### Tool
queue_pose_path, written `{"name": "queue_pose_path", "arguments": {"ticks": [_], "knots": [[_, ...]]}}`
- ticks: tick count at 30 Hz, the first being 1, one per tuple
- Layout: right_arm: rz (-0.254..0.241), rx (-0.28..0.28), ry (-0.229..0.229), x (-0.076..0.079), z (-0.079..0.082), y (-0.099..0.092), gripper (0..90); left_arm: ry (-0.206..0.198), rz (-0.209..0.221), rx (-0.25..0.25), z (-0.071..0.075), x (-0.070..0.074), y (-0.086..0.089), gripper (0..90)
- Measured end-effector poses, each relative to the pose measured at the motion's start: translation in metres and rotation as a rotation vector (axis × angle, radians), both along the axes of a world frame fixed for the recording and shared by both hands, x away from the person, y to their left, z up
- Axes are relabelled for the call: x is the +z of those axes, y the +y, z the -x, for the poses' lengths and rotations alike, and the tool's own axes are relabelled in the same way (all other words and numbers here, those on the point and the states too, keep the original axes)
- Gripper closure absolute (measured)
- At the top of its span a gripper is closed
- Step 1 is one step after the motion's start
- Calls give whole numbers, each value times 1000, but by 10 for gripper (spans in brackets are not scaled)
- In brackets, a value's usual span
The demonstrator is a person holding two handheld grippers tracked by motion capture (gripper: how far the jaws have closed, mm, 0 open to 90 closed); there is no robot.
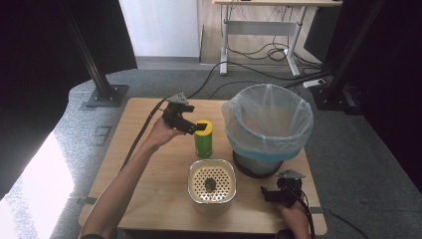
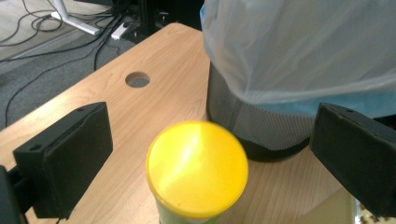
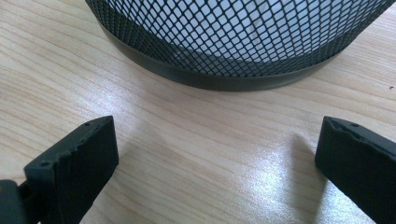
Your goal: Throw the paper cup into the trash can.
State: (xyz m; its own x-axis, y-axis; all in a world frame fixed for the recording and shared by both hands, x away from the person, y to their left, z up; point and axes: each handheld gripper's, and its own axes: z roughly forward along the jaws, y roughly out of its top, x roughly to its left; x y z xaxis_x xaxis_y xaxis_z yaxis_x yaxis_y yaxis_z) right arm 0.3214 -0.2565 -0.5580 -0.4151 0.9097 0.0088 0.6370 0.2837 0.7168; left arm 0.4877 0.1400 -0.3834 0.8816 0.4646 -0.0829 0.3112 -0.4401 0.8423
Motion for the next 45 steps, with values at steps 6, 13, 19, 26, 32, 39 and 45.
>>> {"name": "queue_pose_path", "arguments": {"ticks": [6,13,19,26,32,39,45], "knots": [[0,0,0,0,0,0,0,-1,-23,12,0,-19,-1,0],[0,0,0,0,0,0,0,18,-45,38,0,-43,-4,0],[0,0,0,0,0,0,0,17,-39,43,0,-60,-5,0],[0,0,0,0,0,0,0,12,-49,32,0,-80,-10,0],[0,0,0,0,0,0,0,-1,-83,35,0,-93,-15,0],[0,0,0,0,0,0,0,-10,-98,46,-1,-102,-18,72],[0,0,0,0,0,0,0,-18,-99,35,1,-105,-17,174]]}}
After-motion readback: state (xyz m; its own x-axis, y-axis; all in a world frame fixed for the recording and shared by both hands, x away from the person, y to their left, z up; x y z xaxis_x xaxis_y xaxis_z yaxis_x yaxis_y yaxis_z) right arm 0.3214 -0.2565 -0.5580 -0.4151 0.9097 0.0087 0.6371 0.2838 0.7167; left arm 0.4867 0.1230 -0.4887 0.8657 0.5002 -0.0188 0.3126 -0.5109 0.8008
